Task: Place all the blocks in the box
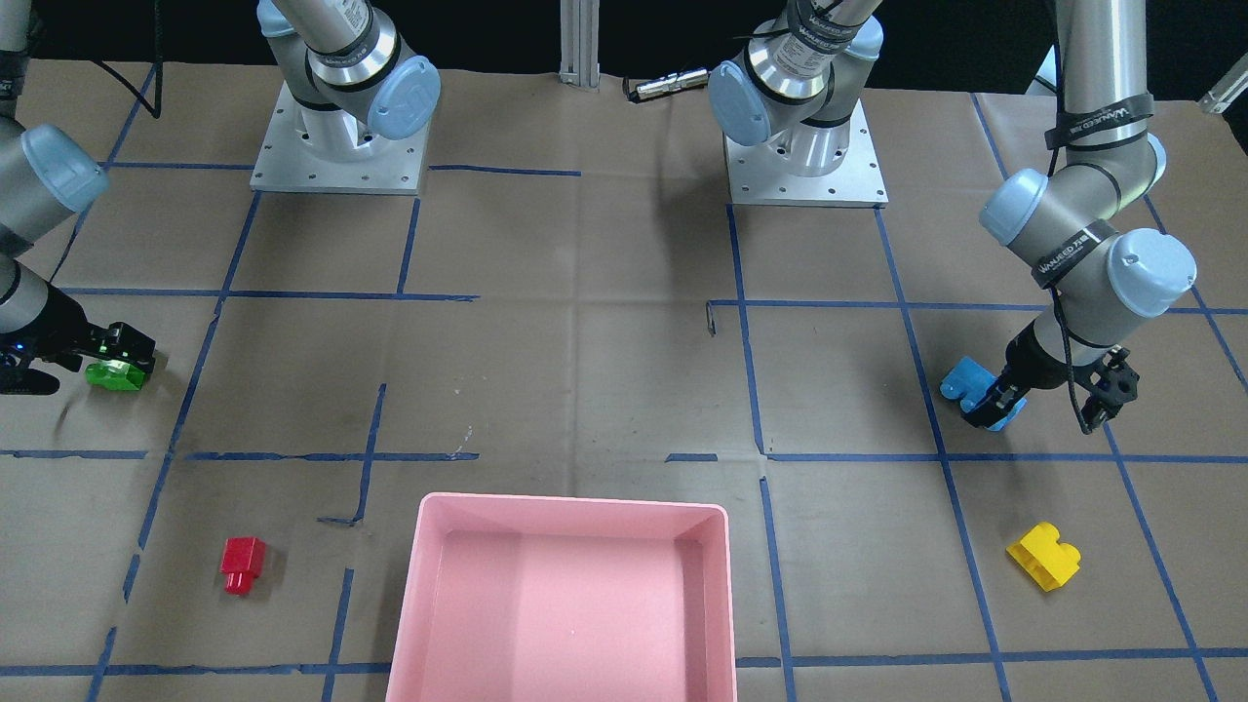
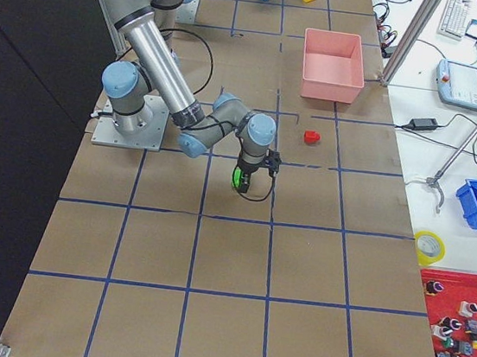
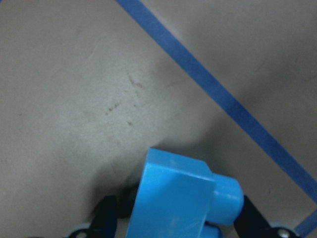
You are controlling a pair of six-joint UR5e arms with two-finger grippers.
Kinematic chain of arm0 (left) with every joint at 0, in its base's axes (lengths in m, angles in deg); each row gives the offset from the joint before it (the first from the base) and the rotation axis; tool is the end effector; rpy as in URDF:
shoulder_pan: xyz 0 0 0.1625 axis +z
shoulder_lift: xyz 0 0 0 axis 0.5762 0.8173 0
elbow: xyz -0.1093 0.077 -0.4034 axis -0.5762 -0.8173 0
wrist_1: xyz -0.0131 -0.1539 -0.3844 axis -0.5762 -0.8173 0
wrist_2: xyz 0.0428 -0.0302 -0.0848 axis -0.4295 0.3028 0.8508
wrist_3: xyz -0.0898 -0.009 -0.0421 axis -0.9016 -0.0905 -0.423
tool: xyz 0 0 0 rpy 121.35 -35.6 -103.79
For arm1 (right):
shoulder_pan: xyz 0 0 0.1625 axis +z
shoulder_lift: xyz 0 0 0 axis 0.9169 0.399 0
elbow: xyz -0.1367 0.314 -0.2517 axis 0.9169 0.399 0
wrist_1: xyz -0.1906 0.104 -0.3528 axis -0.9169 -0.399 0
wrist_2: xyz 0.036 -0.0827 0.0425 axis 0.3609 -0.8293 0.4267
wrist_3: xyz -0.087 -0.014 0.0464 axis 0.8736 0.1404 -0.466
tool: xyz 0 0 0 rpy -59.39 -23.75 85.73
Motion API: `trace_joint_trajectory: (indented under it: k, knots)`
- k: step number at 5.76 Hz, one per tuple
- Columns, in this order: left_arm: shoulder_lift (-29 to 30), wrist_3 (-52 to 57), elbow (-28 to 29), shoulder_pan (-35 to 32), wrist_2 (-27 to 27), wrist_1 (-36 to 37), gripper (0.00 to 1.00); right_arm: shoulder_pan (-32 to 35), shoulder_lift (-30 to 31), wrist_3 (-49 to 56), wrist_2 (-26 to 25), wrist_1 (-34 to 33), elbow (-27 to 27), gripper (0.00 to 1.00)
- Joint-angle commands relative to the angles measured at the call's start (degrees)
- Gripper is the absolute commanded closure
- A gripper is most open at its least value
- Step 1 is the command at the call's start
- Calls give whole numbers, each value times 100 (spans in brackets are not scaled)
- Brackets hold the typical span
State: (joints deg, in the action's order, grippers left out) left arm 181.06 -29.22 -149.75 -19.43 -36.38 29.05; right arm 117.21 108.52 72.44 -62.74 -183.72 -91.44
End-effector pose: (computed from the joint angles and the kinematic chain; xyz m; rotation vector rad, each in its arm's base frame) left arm 0.1786 -0.4818 0.1661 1.1961 -2.9043 -0.0012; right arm -0.2114 -0.4589 0.1735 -0.0213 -3.1352 -0.1593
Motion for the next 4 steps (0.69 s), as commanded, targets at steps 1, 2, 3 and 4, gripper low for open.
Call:
trace_joint_trajectory:
  k: [1,2,3,4]
  knots:
    - [-23,-11,6,-5,41,-6,66,-1,13,6,-125,10,-6,5]
    - [-119,-11,58,-23,41,-6,70,-1,4,6,-134,10,-6,13]
    - [-259,-11,285,-58,33,-6,70,-1,4,15,-134,10,-6,30]
    - [-374,76,661,-101,50,-267,69,-1,4,15,-134,18,-6,37]
